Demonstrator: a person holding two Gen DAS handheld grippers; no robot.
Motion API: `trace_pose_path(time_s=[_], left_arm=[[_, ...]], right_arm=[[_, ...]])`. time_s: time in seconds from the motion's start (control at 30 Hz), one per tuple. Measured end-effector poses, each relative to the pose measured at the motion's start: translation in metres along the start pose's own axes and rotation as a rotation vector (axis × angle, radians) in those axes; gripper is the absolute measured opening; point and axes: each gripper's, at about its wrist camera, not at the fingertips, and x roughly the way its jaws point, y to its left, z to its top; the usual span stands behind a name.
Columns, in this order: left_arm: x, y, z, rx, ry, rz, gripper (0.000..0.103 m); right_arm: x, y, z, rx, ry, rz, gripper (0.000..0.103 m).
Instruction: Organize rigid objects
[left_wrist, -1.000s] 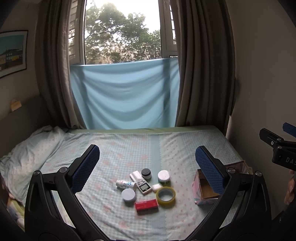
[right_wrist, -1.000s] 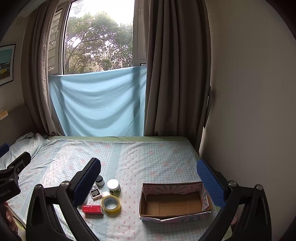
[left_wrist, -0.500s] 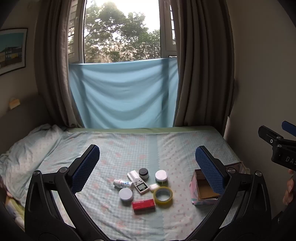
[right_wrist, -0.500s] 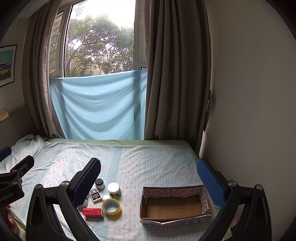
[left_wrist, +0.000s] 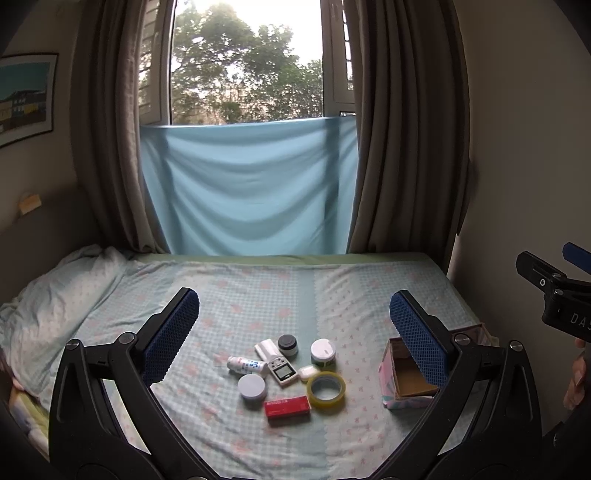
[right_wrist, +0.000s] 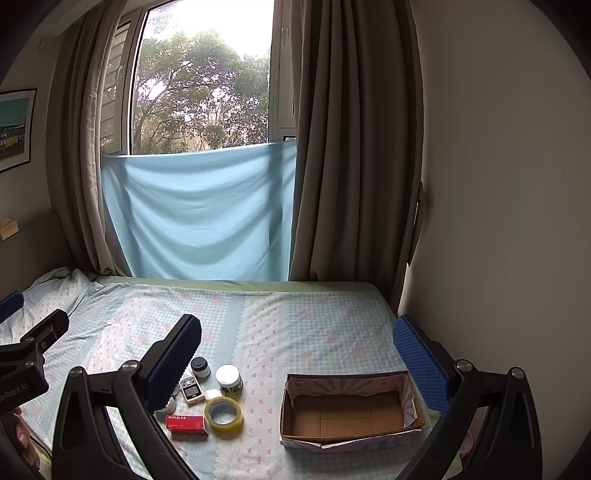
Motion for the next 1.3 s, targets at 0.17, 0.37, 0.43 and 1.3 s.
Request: trace_pose_path(time_s=[0.17, 0.37, 0.43, 1.3], left_arm=[[-0.001, 0.0, 0.0, -0.001, -0.001, -0.003, 0.103], [-0.001, 0.0, -0.001, 0.0, -0.003, -0.002, 0.103], [-0.001, 0.0, -0.001, 0.0, -0.002, -0.002, 0.103], [0.017, -0.001, -0.004, -0.037, 0.067, 0.03, 0.103]], right_arm=[[0.001, -0.001, 0.0, 0.001, 0.002, 0.002, 0.103], [0.0, -0.001, 0.0, 0.002, -0.001, 0.001, 0.103], [-0.001, -0.001, 0.0, 0.005, -0.002, 0.001, 0.103], [0.014, 0.0, 0.003, -0.013, 0.048, 0.028, 0.103]])
